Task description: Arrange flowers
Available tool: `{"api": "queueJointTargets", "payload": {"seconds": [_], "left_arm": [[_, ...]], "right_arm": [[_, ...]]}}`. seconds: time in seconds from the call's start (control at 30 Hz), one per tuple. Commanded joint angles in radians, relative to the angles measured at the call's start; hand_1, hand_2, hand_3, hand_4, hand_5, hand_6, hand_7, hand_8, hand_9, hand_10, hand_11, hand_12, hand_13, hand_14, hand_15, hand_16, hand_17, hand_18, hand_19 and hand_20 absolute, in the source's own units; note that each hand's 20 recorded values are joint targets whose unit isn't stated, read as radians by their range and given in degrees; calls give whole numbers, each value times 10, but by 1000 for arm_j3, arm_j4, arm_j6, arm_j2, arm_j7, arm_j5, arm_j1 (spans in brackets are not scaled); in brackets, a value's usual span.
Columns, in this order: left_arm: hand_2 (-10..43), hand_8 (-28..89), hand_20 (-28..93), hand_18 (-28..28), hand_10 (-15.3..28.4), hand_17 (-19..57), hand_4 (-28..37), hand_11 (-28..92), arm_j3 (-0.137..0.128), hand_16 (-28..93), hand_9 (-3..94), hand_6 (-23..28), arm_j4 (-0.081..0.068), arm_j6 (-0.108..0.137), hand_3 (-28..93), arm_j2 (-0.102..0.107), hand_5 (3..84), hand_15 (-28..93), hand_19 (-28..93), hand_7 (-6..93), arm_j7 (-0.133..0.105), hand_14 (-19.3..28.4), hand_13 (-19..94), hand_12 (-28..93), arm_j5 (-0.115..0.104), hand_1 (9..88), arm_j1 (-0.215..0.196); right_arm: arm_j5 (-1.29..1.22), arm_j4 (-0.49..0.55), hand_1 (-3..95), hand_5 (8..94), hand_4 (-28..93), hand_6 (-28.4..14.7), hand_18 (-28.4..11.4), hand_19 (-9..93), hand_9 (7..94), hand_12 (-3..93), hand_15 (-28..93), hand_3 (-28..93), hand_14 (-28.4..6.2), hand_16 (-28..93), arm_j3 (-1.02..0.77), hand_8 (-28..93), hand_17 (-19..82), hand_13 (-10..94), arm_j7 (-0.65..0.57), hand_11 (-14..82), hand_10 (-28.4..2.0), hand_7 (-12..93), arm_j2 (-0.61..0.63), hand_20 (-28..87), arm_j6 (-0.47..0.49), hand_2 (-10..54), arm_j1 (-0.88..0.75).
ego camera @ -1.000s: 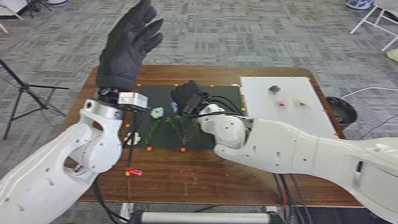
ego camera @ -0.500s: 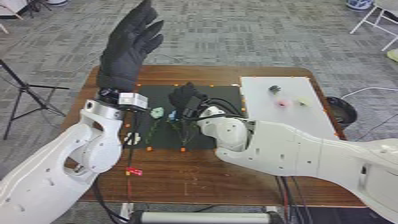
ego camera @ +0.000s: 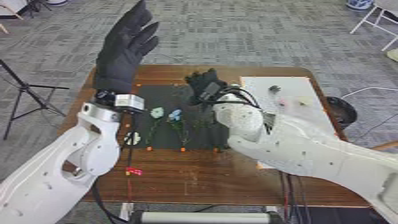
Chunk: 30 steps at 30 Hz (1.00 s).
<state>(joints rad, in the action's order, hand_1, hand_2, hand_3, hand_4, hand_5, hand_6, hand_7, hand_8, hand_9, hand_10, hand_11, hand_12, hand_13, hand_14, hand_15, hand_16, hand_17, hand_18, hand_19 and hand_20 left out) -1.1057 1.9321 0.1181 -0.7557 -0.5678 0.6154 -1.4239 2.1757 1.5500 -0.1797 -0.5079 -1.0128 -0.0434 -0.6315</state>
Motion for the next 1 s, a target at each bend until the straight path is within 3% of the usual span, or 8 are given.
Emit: {"api": "queueJointTargets", "payload": {"seconds": [0.03, 0.27, 0.4, 0.6, 0.73, 0.8, 0.9, 1.0], "left_arm": [[-49, -72, 126, 187, 95, -126, -270, 139, -47, 82, 198, 11, 22, 18, 680, -6, 261, 172, 317, 153, 11, 131, 158, 200, -3, 251, -81], [-50, -72, 126, 186, 94, -126, -269, 141, -66, 83, 199, 11, 26, 26, 682, -10, 261, 172, 316, 152, 19, 131, 158, 200, -4, 250, -112], [-50, -71, 126, 186, 94, -126, -270, 140, -64, 82, 199, 11, 24, 11, 681, -22, 261, 171, 316, 151, 16, 132, 159, 199, -15, 251, -108], [-49, -71, 126, 186, 94, -126, -270, 140, -58, 83, 199, 12, 26, 15, 681, -21, 262, 173, 316, 153, 14, 132, 159, 199, -8, 250, -103], [-49, -72, 126, 186, 94, -126, -269, 140, -55, 82, 199, 11, 26, 15, 680, -19, 262, 174, 316, 153, 14, 132, 158, 200, -6, 251, -103], [-49, -72, 126, 186, 94, -126, -270, 140, -53, 82, 199, 11, 25, 16, 680, -17, 262, 173, 315, 153, 14, 132, 158, 200, -7, 251, -101], [-49, -72, 126, 186, 94, -126, -270, 140, -53, 81, 199, 11, 27, 17, 681, -12, 261, 173, 315, 153, 15, 132, 158, 199, -8, 250, -100], [-49, -72, 126, 186, 95, -127, -269, 139, -48, 81, 199, 11, 26, 13, 681, -3, 261, 172, 316, 153, 15, 131, 158, 199, -8, 250, -86]], "right_arm": [[-100, 55, 233, 251, -280, -85, -195, 743, 270, 210, 845, 855, -130, 154, -176, -81, 185, 427, -31, 148, -157, 135, 326, 447, 123, -95, -101], [-116, 54, 207, 221, -282, -94, -202, 724, 252, 206, 791, 835, -135, 134, -267, -60, 167, 399, -62, 96, -167, 91, 409, 448, 130, -95, -222], [-99, 33, 210, 259, -283, -81, -205, 725, 315, 206, 789, 835, -123, 139, -271, -64, 172, 431, -46, 121, -151, 107, 414, 453, 99, -95, -246], [-63, 17, 225, 368, -283, -58, -205, 735, 421, 205, 797, 837, -120, 163, -226, -96, 182, 452, -73, 199, -122, 166, 400, 467, 45, -95, -232], [-9, -40, 296, 459, -279, -25, -199, 756, 501, 205, 792, 862, -98, 178, -131, -139, 216, 513, -51, 297, -105, 268, 396, 464, -199, -95, -202], [10, -79, 375, 549, -281, 10, -186, 781, 634, 276, 775, 839, -78, 199, -76, -96, 263, 577, -4, 300, -87, 366, 394, 447, -379, -94, -184], [6, -65, 485, 710, -281, 30, -165, 819, 847, 430, 740, 815, -50, 231, -68, -32, 341, 696, 50, 196, -51, 411, 403, 424, -437, -95, -179], [9, -32, 490, 753, -281, 24, -171, 837, 884, 458, 745, 842, -45, 239, -51, -18, 362, 728, 65, 204, -39, 406, 391, 429, -493, -95, -152]]}}
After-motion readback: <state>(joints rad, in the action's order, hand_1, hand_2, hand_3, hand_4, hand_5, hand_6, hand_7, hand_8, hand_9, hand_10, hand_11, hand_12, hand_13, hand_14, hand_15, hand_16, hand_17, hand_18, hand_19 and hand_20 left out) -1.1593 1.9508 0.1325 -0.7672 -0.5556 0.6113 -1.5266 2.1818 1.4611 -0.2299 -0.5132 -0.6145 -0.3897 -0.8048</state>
